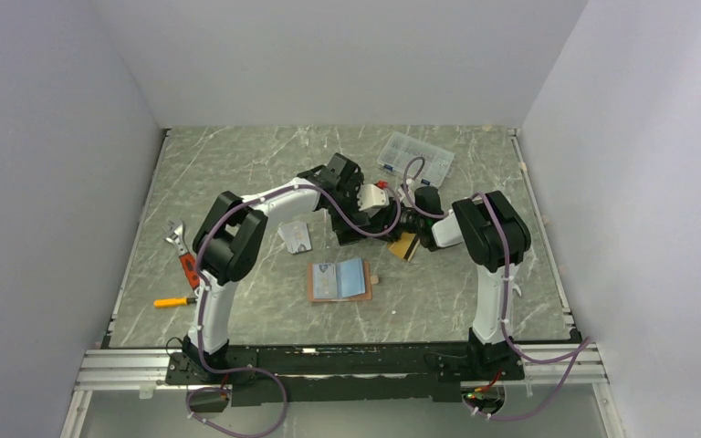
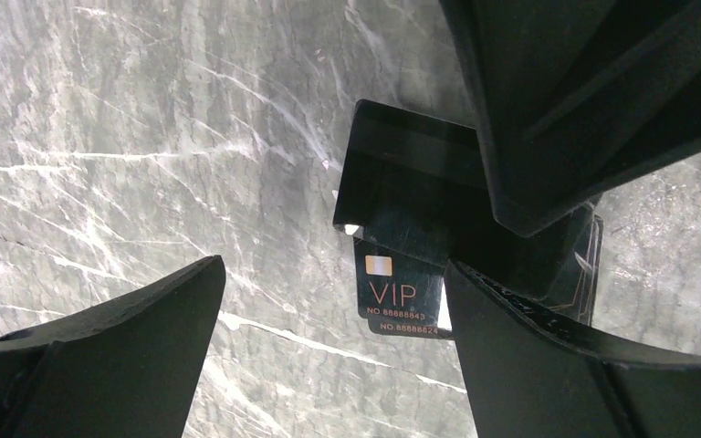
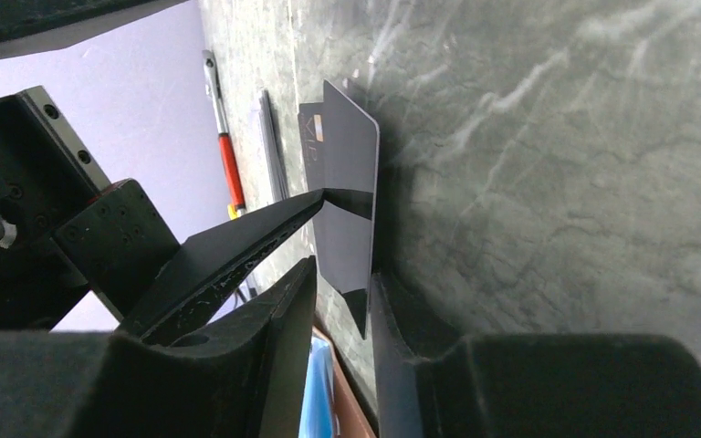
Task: Put the credit cards into the card holder
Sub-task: Pick up the credit card from the storage box, then insert the credit card into the card holder.
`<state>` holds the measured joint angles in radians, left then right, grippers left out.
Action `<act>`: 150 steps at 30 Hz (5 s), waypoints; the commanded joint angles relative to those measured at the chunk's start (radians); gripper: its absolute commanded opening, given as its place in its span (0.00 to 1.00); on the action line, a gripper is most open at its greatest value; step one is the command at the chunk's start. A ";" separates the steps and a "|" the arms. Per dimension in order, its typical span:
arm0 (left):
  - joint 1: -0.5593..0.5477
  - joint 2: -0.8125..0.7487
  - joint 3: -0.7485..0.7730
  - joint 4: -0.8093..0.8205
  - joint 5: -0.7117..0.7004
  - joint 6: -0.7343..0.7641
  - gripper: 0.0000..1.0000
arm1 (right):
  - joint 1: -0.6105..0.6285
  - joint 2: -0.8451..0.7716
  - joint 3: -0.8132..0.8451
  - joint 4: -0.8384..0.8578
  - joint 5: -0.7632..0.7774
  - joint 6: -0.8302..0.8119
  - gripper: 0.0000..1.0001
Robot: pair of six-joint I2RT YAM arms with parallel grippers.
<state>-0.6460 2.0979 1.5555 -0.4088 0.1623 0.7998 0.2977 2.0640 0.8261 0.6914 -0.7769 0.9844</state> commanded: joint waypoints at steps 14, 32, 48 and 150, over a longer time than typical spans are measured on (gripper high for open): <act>0.068 -0.059 0.096 -0.186 0.108 -0.110 0.99 | 0.000 -0.116 -0.015 -0.269 0.145 -0.138 0.01; 0.354 -0.302 -0.009 -0.285 0.684 -0.625 0.99 | 0.024 -0.450 -0.050 -0.371 0.102 -0.276 0.00; 0.379 -0.358 -0.389 0.458 1.111 -1.278 0.74 | 0.134 -0.561 -0.074 -0.050 -0.052 -0.075 0.00; 0.356 -0.340 -0.620 -0.002 0.867 -0.758 0.46 | 0.171 -0.749 -0.254 -0.597 0.235 -0.349 0.00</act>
<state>-0.2852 1.7512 0.9291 -0.4099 1.0222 -0.0032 0.4744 1.3369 0.5552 0.0547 -0.5320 0.6342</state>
